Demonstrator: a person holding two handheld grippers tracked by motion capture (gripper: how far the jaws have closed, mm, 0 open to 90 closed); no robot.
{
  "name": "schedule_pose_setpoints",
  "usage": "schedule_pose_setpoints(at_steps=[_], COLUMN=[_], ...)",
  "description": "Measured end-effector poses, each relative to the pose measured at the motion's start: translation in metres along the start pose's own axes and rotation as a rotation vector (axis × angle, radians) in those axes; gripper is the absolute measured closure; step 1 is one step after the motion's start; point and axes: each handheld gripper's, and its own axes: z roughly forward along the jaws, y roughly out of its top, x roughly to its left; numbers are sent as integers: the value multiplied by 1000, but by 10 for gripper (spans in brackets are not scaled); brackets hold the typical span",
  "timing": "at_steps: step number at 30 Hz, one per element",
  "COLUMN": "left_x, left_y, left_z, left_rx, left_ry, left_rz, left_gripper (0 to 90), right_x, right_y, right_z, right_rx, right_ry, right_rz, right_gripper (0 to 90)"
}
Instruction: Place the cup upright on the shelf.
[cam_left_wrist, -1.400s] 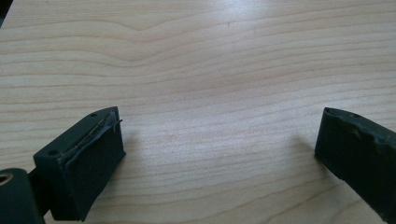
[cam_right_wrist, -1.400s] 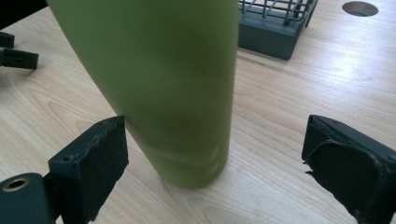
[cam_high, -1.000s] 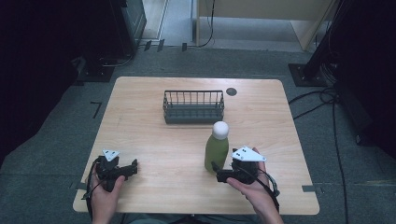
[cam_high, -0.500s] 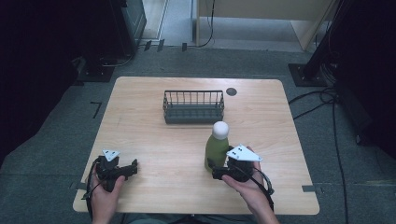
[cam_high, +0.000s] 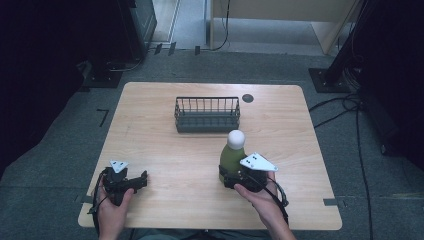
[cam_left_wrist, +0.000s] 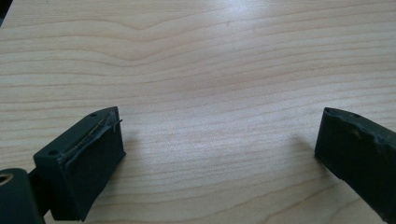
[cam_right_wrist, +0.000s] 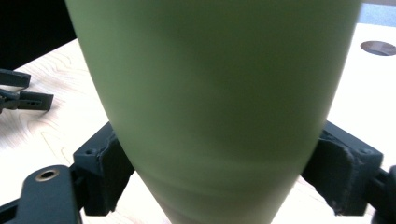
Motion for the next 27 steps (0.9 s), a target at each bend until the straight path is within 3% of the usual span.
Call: schedule_pose_setpoints(at_steps=[11, 17, 22, 27], left_x=[0, 0, 0, 0], left_y=[0, 0, 0, 0], left_z=[0, 0, 0, 0], left_rx=[-1, -1, -1, -1], left_ry=[1, 1, 1, 1], left_rz=[-1, -1, -1, -1], left_gripper=[16, 16, 16, 16], right_x=[2, 4, 2, 3], right_y=[1, 0, 0, 1], right_z=[5, 5, 5, 5], right_rx=[-14, -34, -41, -50], right_ry=[-14, -16, -19, -28], right_rz=[-6, -61, -52, -73], right_gripper=[181, 194, 197, 199])
